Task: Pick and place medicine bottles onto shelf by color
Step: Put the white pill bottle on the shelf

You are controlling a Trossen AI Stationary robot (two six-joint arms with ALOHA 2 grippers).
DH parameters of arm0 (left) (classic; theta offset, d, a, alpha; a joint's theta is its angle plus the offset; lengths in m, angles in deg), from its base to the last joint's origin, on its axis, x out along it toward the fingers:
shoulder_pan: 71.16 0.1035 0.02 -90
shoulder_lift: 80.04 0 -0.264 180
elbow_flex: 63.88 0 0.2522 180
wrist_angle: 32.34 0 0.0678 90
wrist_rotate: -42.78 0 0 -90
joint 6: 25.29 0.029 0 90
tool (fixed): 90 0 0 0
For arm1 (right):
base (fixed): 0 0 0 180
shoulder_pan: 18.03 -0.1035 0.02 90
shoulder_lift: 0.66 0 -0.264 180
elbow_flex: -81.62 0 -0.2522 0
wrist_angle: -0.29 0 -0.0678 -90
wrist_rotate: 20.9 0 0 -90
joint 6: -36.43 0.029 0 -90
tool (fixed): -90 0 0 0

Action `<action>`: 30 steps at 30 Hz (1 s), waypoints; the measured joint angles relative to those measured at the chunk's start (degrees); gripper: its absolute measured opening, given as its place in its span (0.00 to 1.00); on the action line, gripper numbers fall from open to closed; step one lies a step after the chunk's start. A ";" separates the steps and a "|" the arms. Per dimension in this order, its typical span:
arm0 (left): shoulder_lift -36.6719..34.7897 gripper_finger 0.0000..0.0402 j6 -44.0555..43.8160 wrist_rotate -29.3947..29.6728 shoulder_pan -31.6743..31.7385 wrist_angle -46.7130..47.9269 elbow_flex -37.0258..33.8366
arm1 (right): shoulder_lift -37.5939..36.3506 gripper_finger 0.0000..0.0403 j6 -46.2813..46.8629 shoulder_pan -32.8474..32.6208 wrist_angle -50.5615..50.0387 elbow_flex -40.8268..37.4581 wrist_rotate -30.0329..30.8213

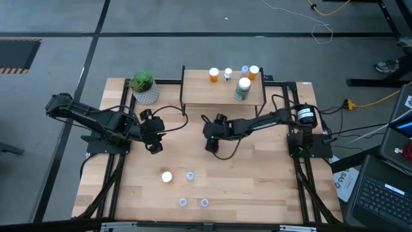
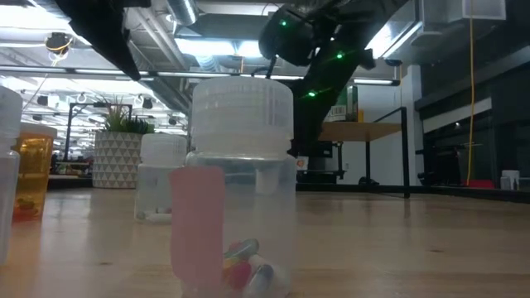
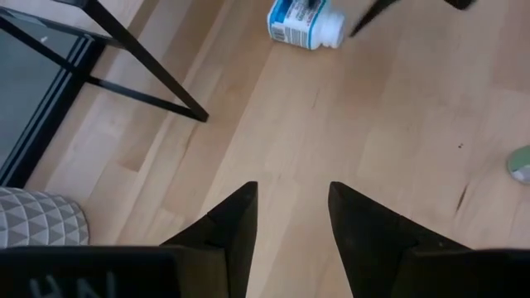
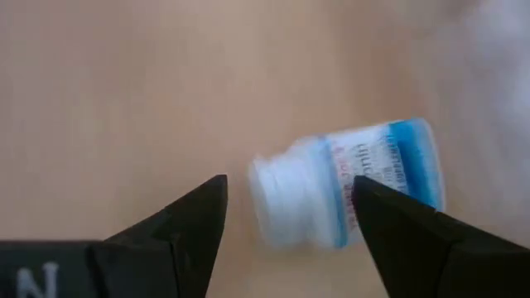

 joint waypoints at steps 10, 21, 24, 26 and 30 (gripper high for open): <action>0.00 0.36 -0.03 -0.02 0.00 -0.13 0.00 | -0.92 0.65 -8.75 -5.64 -11.37 0.26 -4.47; 0.00 0.36 -0.06 -0.03 -0.01 -0.03 0.00 | -5.26 0.65 -13.23 -16.66 -21.15 0.00 -10.06; 0.02 0.36 0.26 -0.02 0.00 -0.11 0.00 | -7.91 0.65 -14.47 -19.00 -21.90 1.52 -6.46; 0.02 0.36 0.28 0.39 0.00 -0.06 0.00 | -9.20 0.65 -18.67 -19.68 -21.82 2.77 -4.04; 0.02 0.36 0.26 1.38 0.00 -0.08 0.00 | -8.72 0.65 -33.84 -19.82 -22.73 3.23 -3.19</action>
